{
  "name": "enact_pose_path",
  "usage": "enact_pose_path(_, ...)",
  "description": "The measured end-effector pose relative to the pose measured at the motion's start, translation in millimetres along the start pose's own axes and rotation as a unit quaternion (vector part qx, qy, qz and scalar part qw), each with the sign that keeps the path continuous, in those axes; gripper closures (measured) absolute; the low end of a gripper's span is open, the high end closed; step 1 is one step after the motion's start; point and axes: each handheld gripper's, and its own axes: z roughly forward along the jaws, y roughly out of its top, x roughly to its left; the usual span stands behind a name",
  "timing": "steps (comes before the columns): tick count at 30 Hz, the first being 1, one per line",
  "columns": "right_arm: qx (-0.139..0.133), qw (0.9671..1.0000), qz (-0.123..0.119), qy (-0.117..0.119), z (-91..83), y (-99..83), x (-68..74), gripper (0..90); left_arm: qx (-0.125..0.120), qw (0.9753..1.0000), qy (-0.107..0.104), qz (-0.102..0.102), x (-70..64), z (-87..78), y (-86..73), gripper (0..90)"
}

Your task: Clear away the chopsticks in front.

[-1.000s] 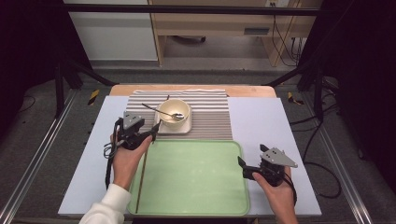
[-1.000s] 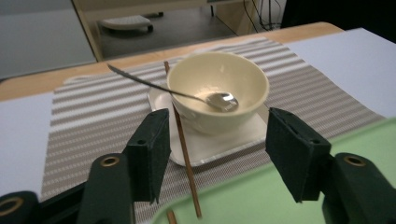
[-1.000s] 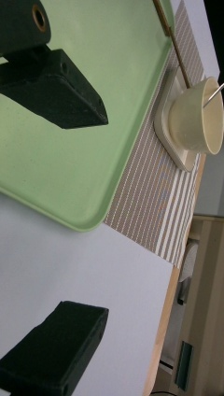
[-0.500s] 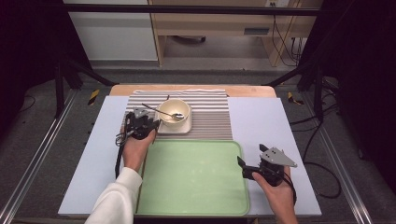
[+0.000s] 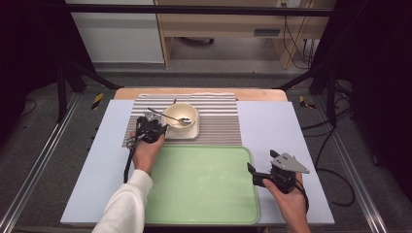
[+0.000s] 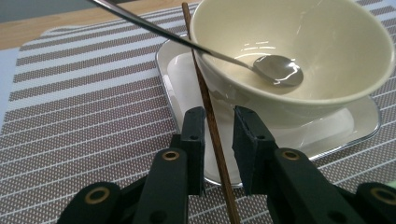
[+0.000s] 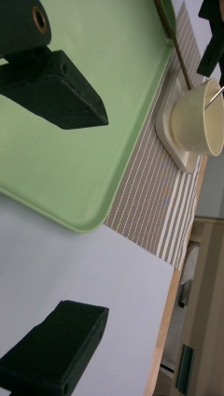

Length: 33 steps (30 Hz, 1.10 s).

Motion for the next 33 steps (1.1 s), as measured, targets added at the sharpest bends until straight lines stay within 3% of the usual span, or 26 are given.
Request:
enact_pose_path(11, 0.002, 1.0, -0.001, 0.001, 0.2, -0.2, -0.5, 8.5, 0.017, 0.9998, 0.006, 0.007, -1.7, 12.6, -4.4, 72.0)
enact_pose_path(18, 0.003, 1.0, 0.001, 0.002, 0.3, -0.3, 0.3, 8.2, 0.03, 0.9992, 0.023, 0.012, -4.7, 18.6, -5.3, 72.4)
enact_pose_path(25, 0.002, 1.0, 0.003, 0.003, 0.3, -0.3, 0.5, 8.2, 0.024, 0.9995, 0.018, -0.008, -6.8, 22.2, -5.3, 80.8)
enact_pose_path(33, 0.001, 1.0, 0.002, 0.002, -0.1, -0.4, 0.0, 8.2, 0.021, 0.9987, 0.034, -0.03, -2.7, 21.1, -4.5, 85.5)
